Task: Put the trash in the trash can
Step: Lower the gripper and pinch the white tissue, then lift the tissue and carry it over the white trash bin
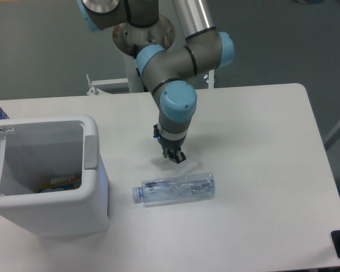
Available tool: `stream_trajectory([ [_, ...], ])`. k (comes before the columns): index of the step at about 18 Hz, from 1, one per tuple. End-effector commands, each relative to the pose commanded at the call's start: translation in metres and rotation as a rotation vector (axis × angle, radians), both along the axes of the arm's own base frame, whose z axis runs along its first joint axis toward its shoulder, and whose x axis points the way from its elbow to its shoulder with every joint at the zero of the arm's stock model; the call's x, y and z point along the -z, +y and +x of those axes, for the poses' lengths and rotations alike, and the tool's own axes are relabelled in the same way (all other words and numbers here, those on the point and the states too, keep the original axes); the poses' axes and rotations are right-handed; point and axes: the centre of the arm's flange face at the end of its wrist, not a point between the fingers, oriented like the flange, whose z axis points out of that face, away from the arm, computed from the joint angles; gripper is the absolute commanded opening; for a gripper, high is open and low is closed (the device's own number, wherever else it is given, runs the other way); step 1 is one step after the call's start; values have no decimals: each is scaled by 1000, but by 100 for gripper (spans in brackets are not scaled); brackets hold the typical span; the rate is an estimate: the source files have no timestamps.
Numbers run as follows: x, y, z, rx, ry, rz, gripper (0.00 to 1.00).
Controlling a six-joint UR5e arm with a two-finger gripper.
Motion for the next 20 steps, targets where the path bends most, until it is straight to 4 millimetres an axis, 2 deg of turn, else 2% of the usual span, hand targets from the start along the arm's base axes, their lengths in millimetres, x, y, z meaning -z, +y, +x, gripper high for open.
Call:
stream_trajectory([
  [5,2,-12,6,-2,-8,-14,0],
  [8,-2,-20,-1,-24,-25,-27,0],
  [10,-15,-29,-9,-47,-29,-30,0],
  [13,-49,-36,-25,-80,-30,-19,0],
  [16,-85,-34,-36,-97,-38,-4,0],
  [20,-119,-29,-52,-196,-48,92,0],
])
